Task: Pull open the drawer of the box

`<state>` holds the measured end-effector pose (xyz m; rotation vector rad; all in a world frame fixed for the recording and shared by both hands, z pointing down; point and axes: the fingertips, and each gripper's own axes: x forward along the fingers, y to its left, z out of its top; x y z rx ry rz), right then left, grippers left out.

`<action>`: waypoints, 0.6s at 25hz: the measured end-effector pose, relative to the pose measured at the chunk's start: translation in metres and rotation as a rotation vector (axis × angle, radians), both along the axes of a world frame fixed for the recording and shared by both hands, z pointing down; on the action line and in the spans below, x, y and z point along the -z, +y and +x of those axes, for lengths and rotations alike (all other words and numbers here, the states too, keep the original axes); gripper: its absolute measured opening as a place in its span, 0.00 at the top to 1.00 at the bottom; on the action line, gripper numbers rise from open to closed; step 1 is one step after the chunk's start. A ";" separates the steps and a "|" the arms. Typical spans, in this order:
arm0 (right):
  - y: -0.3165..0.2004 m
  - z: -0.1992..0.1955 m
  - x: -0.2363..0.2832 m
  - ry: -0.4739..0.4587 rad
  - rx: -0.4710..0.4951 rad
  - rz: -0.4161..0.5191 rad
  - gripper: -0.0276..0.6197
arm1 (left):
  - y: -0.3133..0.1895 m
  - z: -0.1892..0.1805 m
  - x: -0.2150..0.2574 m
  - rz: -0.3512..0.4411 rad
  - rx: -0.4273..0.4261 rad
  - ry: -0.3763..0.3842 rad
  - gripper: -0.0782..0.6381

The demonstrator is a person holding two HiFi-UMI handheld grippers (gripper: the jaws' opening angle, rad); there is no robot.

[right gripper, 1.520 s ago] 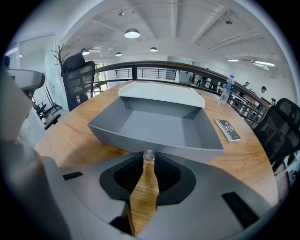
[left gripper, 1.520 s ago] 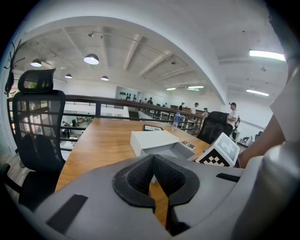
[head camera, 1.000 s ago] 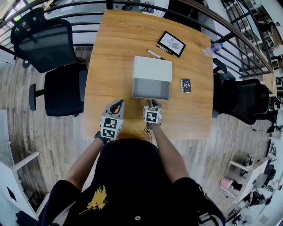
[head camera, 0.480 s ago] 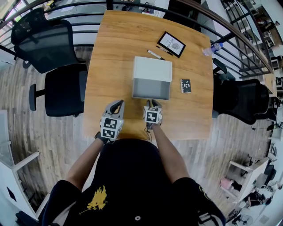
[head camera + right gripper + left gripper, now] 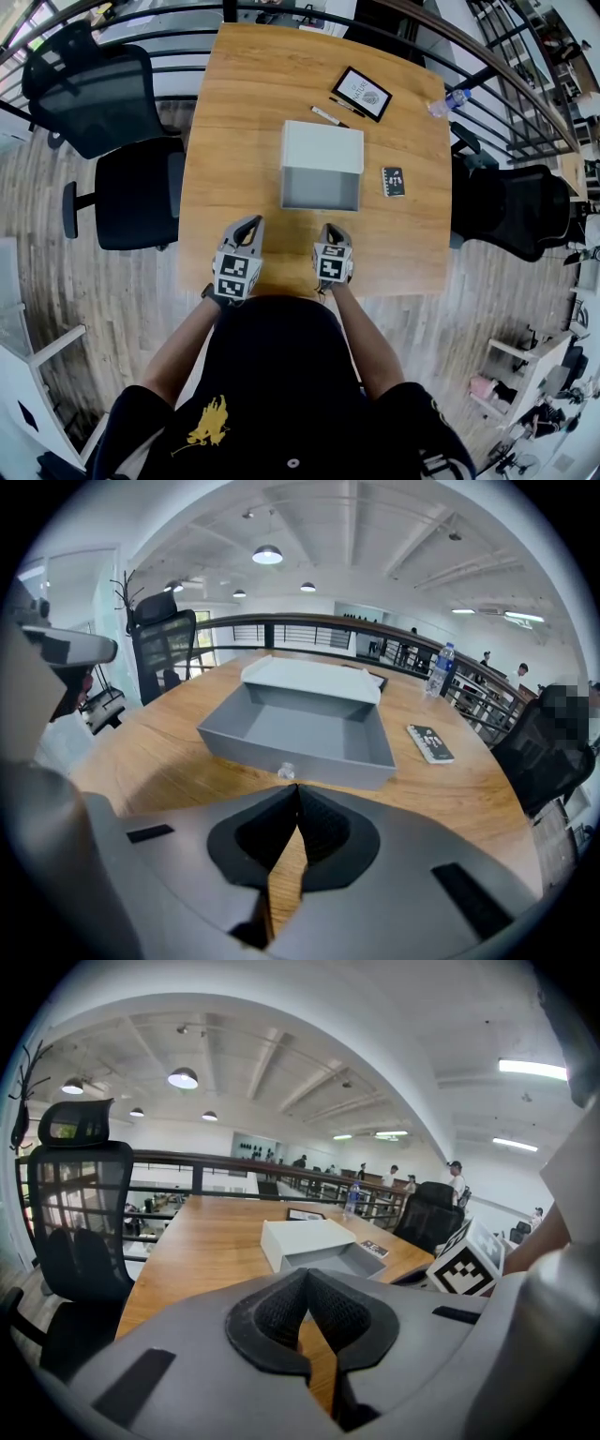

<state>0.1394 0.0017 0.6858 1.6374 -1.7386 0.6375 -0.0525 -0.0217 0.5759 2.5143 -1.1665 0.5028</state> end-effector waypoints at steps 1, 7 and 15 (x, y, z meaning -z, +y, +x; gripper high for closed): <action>0.001 0.000 0.014 -0.003 0.009 0.032 0.96 | 0.001 0.000 0.004 0.008 -0.004 0.001 0.87; -0.008 0.011 0.137 -0.042 0.052 0.262 0.96 | -0.003 0.004 0.049 0.083 -0.010 0.022 0.87; -0.024 0.026 0.296 -0.138 -0.003 0.566 0.96 | -0.025 0.010 0.121 0.241 -0.020 0.016 0.87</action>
